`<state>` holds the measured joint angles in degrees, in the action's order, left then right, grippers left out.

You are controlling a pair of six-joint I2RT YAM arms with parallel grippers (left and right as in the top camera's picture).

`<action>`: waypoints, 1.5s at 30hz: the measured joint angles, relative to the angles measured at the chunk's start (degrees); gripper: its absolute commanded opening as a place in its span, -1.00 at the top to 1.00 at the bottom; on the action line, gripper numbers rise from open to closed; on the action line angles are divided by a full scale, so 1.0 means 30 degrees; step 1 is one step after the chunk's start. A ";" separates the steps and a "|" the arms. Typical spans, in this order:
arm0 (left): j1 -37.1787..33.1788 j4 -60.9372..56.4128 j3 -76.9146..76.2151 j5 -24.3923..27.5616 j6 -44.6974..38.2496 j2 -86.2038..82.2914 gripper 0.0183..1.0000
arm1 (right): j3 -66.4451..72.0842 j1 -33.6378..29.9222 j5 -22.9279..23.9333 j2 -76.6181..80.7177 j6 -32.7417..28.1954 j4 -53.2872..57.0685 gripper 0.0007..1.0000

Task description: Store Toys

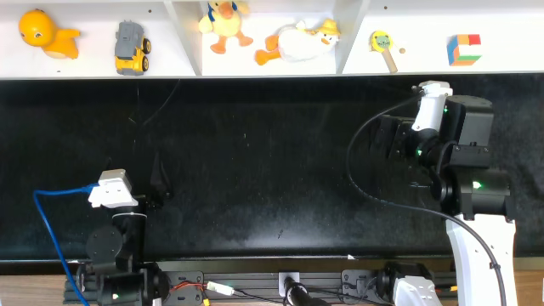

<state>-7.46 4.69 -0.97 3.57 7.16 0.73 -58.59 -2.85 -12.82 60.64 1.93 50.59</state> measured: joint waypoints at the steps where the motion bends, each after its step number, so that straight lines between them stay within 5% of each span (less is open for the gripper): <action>1: 0.0000 0.0000 0.0000 0.0000 0.0000 0.0000 -1.00 | 0.0000 0.0000 0.0000 0.0000 0.0000 0.0007 -0.99; 18: 0.0000 0.0000 0.0000 0.0000 0.0000 0.0000 -0.99 | 0.0335 0.0000 0.3366 -0.0605 -0.0736 -0.0189 -0.99; 28: 0.0000 0.0000 0.0000 0.0000 0.0000 0.0000 -1.00 | 0.7584 0.0219 0.3679 -0.8969 -0.0357 -0.7380 -0.99; 45: 0.0000 0.0000 0.0000 0.0000 0.0000 0.0000 -1.00 | 1.6087 0.1486 0.4065 -1.9955 0.0423 -1.0907 -0.99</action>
<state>-7.46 4.69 -0.97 3.57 7.16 0.73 -10.33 1.61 -0.62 0.78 3.20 17.87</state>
